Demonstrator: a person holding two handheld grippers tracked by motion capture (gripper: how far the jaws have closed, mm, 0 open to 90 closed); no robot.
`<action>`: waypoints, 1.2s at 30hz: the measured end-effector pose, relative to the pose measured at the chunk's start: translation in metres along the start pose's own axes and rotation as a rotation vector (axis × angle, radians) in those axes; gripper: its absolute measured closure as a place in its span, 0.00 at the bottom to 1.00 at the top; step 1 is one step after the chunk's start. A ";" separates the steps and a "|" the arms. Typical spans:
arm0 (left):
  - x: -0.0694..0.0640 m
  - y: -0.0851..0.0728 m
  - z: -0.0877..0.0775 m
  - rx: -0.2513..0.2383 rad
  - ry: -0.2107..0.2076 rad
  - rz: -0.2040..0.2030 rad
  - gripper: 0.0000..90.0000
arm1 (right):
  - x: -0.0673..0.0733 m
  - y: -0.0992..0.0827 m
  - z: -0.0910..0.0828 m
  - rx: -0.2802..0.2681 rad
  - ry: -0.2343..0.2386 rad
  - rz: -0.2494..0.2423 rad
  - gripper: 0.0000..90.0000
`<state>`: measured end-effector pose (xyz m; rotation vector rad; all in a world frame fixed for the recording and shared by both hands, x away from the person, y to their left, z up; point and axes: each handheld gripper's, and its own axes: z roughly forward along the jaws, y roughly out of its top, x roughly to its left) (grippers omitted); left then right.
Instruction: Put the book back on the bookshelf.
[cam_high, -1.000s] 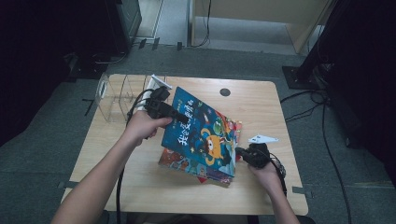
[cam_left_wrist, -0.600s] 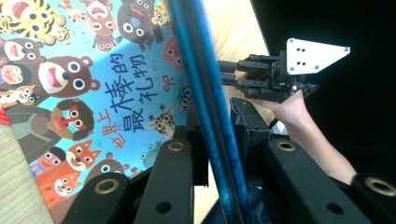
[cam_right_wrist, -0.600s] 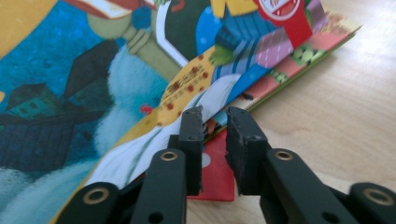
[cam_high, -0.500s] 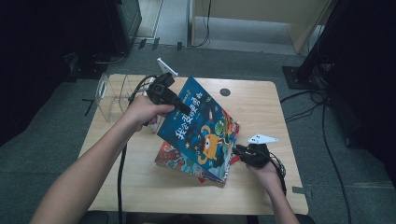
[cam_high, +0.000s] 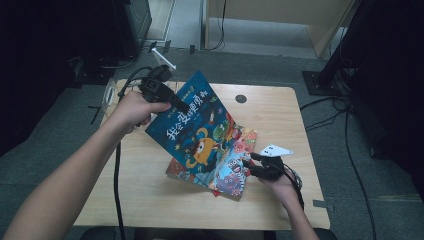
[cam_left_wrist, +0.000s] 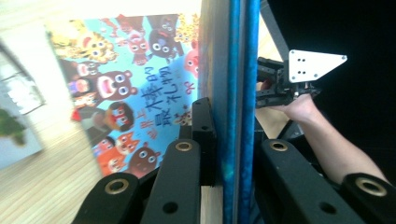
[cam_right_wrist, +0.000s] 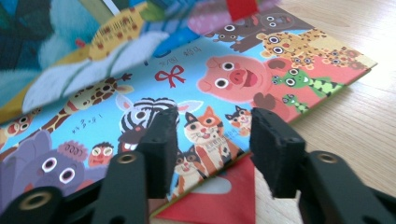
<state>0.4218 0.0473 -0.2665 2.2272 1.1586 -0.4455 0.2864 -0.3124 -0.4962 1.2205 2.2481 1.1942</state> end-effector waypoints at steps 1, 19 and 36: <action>0.001 -0.002 -0.003 -0.004 0.003 -0.005 0.93 | 0.001 0.000 0.001 -0.002 -0.001 0.002 0.56; 0.023 -0.050 -0.069 -0.061 0.057 -0.085 0.93 | 0.016 0.009 0.026 0.044 -0.006 -0.076 0.49; 0.049 -0.112 -0.115 -0.103 0.135 -0.197 0.92 | 0.017 0.010 0.037 0.011 0.008 -0.104 0.35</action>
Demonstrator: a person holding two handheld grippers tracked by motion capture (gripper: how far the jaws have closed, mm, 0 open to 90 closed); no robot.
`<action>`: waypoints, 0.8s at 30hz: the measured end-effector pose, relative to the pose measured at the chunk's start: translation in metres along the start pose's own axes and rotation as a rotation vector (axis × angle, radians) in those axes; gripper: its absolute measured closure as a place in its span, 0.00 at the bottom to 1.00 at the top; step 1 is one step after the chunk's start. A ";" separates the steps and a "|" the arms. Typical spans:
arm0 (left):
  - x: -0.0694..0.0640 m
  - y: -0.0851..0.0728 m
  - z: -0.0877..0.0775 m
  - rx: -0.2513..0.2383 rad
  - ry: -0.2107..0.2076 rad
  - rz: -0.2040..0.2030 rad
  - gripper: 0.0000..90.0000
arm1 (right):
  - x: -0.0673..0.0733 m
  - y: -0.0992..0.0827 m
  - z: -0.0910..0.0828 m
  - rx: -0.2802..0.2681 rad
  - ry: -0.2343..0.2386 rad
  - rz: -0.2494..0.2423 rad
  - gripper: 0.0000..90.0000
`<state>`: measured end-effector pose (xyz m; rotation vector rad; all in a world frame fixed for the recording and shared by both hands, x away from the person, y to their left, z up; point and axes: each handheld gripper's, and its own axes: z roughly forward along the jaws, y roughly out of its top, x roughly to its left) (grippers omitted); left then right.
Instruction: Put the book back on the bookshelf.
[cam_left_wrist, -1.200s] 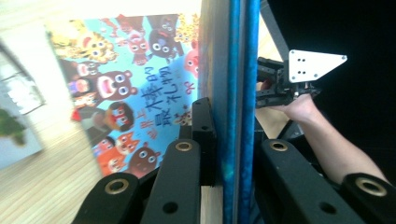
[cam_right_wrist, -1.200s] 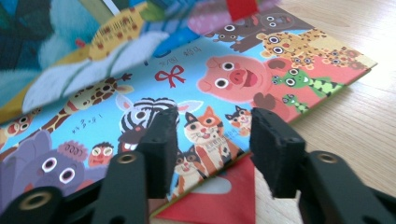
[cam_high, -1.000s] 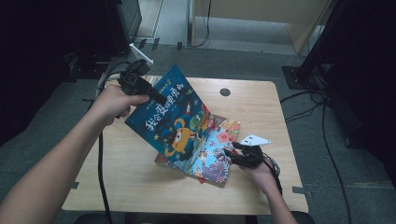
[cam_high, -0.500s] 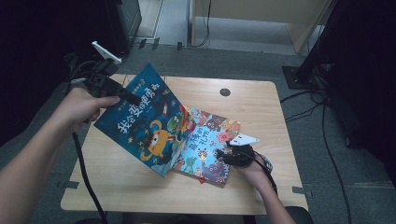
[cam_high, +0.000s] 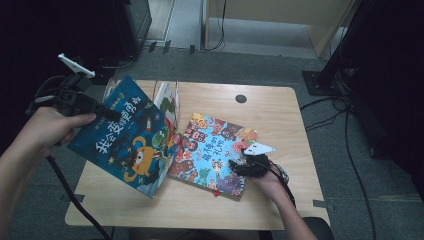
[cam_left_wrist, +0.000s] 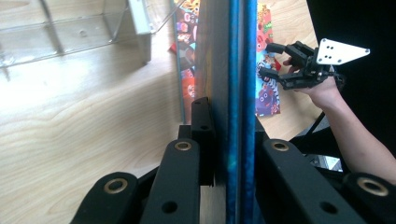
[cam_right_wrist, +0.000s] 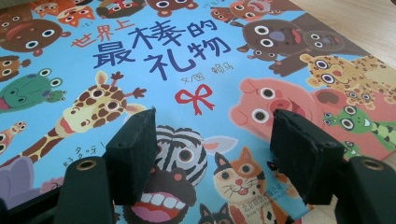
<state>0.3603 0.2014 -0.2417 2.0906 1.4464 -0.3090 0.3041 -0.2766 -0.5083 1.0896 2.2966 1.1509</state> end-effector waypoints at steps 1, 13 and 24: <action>0.002 -0.003 -0.002 -0.005 0.002 -0.004 0.92 | 0.000 0.000 0.000 -0.001 0.001 -0.001 0.35; 0.027 -0.033 -0.028 -0.031 0.002 -0.072 0.92 | -0.002 0.000 0.003 -0.017 0.009 -0.006 0.34; 0.050 -0.052 -0.041 -0.034 0.019 -0.135 0.92 | -0.002 -0.001 0.003 -0.021 0.011 -0.006 0.34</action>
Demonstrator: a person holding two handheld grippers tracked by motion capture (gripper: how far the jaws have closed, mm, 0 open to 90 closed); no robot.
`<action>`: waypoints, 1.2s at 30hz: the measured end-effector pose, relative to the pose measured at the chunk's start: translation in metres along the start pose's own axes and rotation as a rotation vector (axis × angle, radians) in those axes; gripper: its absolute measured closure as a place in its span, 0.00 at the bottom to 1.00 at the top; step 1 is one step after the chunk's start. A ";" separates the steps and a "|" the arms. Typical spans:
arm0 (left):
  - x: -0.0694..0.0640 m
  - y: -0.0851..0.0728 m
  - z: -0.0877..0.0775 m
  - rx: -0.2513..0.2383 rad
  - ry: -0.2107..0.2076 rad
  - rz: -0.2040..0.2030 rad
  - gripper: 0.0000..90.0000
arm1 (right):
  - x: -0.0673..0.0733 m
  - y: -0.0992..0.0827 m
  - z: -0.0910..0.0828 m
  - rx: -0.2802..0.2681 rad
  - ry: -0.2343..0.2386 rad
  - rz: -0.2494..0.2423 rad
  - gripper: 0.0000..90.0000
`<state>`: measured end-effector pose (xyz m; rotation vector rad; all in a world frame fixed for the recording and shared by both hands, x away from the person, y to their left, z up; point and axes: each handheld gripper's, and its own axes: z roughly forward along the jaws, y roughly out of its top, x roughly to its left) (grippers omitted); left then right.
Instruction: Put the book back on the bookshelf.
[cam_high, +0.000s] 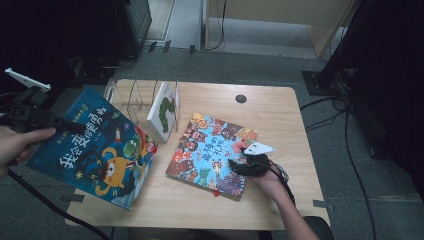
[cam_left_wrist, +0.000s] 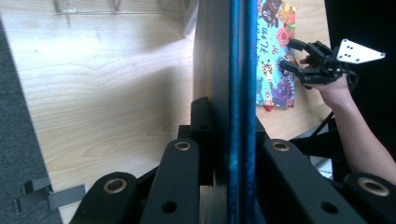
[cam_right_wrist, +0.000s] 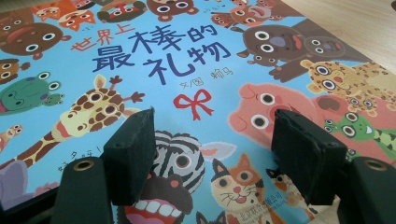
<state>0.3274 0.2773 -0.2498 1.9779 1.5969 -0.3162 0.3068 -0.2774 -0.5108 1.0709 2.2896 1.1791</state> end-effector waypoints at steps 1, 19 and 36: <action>0.002 -0.001 -0.002 -0.001 0.003 -0.002 0.92 | 0.000 0.000 0.000 -0.001 0.000 0.000 0.34; 0.042 0.017 -0.013 -0.032 0.089 -0.099 0.92 | 0.000 0.000 0.000 -0.001 0.001 -0.002 0.34; 0.054 0.048 -0.017 -0.046 0.136 -0.153 0.92 | 0.000 0.000 0.000 -0.001 0.000 0.001 0.35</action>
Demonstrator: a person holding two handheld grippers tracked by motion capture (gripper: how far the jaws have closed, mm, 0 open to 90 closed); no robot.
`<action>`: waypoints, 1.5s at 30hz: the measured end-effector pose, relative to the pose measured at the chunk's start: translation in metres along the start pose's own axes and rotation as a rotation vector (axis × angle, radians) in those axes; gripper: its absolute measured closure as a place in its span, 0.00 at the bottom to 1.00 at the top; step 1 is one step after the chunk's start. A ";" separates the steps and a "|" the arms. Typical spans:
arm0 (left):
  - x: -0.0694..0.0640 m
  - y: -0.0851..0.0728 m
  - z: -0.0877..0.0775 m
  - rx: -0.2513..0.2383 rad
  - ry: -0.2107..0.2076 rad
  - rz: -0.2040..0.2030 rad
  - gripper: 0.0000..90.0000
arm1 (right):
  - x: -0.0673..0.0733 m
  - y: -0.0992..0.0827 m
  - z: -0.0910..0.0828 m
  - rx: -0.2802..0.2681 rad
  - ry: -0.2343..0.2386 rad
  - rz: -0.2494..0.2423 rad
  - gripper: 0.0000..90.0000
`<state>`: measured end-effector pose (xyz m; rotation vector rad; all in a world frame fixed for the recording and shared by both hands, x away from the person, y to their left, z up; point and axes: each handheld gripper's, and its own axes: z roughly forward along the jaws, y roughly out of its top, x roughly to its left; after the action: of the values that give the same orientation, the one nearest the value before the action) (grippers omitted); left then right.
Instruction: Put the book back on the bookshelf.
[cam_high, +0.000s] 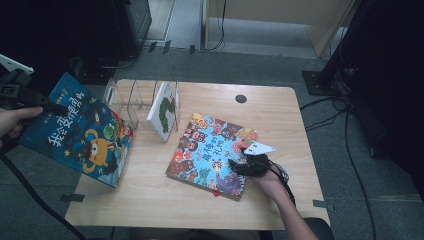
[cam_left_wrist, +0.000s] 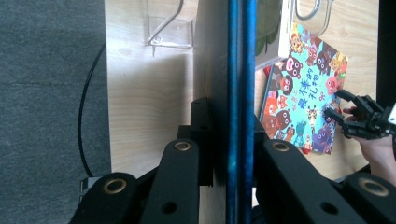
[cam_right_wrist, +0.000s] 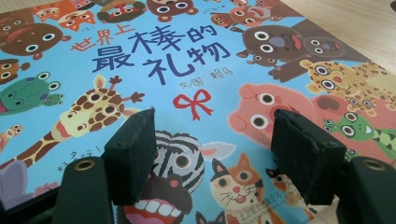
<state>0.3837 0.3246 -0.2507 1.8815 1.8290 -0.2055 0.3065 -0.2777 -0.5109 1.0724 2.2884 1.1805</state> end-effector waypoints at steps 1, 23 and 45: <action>0.000 0.002 0.000 -0.004 0.000 0.000 0.92 | 0.000 0.000 0.000 -0.001 0.000 -0.002 0.35; -0.015 0.054 0.009 -0.048 0.019 -0.009 0.91 | 0.001 0.000 0.000 -0.006 -0.003 0.001 0.37; -0.011 0.093 0.024 -0.022 0.053 -0.012 0.93 | 0.006 -0.006 -0.003 -0.033 0.001 -0.005 0.39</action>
<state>0.4785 0.3073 -0.2436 1.8775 1.8701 -0.1403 0.2977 -0.2772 -0.5136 1.0534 2.2636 1.2126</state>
